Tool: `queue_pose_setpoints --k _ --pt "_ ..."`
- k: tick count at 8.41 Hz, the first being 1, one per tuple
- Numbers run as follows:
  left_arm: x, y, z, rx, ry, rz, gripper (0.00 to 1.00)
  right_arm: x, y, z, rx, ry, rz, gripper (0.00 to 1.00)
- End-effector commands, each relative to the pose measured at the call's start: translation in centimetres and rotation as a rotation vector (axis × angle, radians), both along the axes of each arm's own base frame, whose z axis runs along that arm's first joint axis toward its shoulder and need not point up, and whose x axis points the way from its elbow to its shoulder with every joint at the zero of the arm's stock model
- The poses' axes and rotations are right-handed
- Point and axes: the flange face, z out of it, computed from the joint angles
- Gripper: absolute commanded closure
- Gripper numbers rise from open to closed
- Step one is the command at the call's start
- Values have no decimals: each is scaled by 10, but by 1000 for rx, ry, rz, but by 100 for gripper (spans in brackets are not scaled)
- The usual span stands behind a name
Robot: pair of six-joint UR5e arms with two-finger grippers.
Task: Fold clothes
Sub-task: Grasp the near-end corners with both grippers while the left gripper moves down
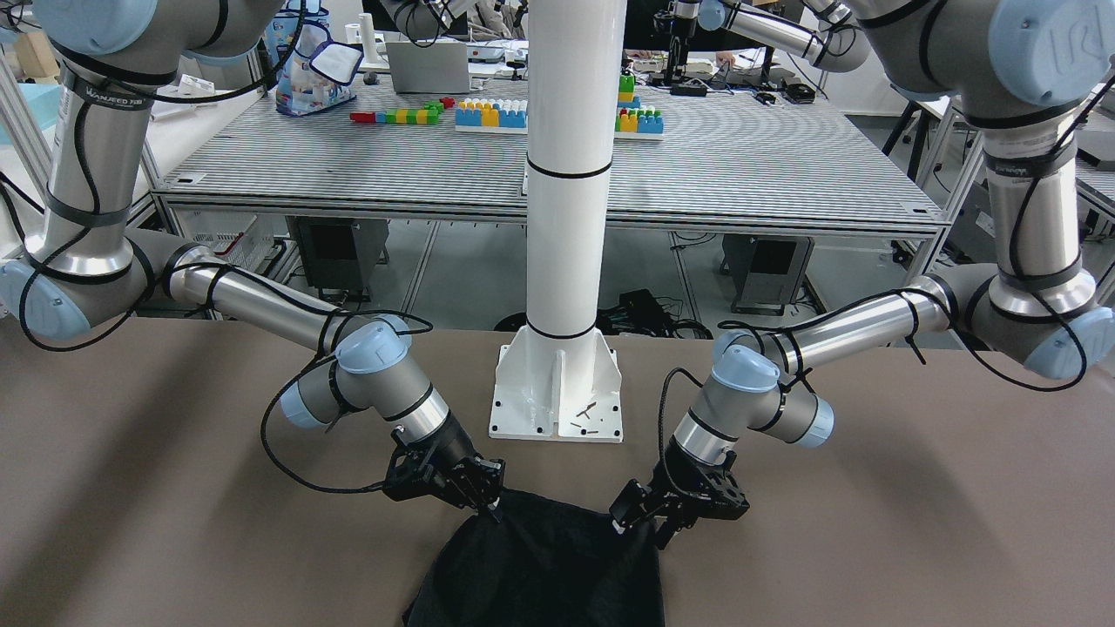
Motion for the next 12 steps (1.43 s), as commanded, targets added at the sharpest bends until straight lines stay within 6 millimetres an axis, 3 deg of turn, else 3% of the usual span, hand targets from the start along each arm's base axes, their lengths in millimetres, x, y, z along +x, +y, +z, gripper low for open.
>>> queue_pose_setpoints --k 1,5,7,8,9,10,12 --pt "3 15 17 -3 -27 10 0 3 -5 0 0 0 8 100" --pt "4 24 35 -10 -59 25 1 6 -9 0 -1 0 15 100" --pt "8 25 25 -7 -46 31 52 6 -9 0 -1 0 15 100" --pt "11 29 24 -6 -44 38 65 6 -10 1 -1 1 17 100" --pt "12 31 24 -5 -45 42 95 6 -10 1 -1 1 17 100" --pt "10 31 21 0 -40 46 100 6 -9 1 -1 1 15 100" --pt "1 33 6 11 -10 73 100 13 -14 -2 1 -5 4 100"
